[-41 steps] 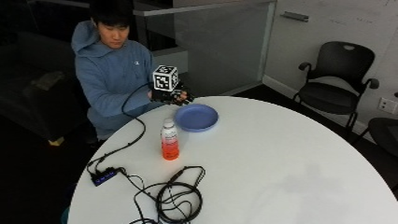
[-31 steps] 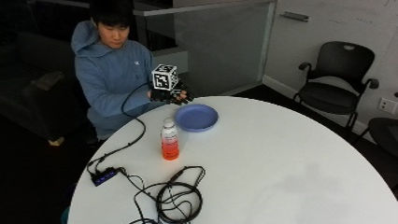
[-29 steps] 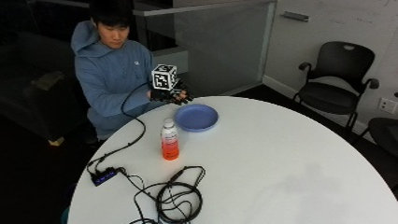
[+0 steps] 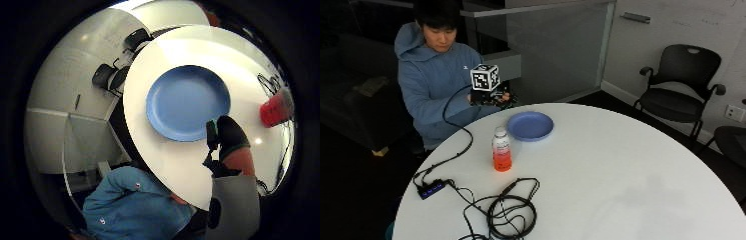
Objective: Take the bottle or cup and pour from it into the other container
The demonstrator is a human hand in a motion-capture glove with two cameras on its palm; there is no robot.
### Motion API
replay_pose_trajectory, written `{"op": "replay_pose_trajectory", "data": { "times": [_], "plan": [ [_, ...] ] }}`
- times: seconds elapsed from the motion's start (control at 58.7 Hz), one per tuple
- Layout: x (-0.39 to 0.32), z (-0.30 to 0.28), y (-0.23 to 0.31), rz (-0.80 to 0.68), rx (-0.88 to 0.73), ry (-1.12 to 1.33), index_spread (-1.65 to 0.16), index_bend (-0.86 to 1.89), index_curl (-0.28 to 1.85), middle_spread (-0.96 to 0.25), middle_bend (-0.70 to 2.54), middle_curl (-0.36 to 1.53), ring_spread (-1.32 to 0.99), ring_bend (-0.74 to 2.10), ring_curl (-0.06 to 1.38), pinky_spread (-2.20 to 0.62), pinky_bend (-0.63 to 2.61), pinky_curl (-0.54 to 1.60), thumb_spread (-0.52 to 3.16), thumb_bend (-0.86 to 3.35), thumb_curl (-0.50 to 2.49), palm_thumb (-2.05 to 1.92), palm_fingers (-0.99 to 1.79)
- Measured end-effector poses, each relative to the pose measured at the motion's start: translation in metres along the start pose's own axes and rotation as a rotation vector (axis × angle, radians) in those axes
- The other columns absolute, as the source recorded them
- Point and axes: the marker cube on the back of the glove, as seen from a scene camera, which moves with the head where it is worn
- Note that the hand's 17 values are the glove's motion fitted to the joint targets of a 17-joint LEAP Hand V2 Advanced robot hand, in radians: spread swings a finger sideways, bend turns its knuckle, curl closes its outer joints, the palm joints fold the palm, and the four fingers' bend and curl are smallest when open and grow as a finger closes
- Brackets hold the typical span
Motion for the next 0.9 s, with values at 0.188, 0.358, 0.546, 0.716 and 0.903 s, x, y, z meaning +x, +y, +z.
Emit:
{"op": "replay_pose_trajectory", "data": {
  "times": [0.188, 0.358, 0.546, 0.716, 0.903],
  "plan": [
    [0.033, -0.014, 0.018, 0.041, 0.038, 0.02, -0.39, 0.16, 0.28, -0.02, 0.18, 0.25, 0.19, 0.37, 0.23, 0.23, 0.46, 0.21, 1.0, 0.06, 0.41, 0.84, 0.18],
    [0.069, -0.024, 0.038, 0.088, 0.04, 0.034, -0.39, 0.14, 0.26, -0.02, 0.18, 0.26, 0.19, 0.4, 0.25, 0.23, 0.49, 0.22, 1.01, 0.02, 0.43, 0.87, 0.15],
    [0.115, -0.038, 0.059, 0.148, 0.07, -0.005, -0.39, 0.12, 0.25, -0.02, 0.18, 0.28, 0.2, 0.45, 0.27, 0.23, 0.51, 0.24, 1.0, -0.02, 0.44, 0.87, 0.12],
    [0.16, -0.044, 0.078, 0.206, 0.107, -0.068, -0.39, 0.12, 0.22, -0.01, 0.18, 0.28, 0.2, 0.5, 0.29, 0.23, 0.56, 0.25, 1.0, -0.04, 0.44, 0.82, 0.08],
    [0.202, -0.038, 0.089, 0.24, 0.177, -0.195, -0.39, 0.13, 0.21, -0.01, 0.2, 0.3, 0.2, 0.52, 0.29, 0.23, 0.59, 0.26, 0.99, -0.04, 0.42, 0.75, 0.06]
  ]
}}
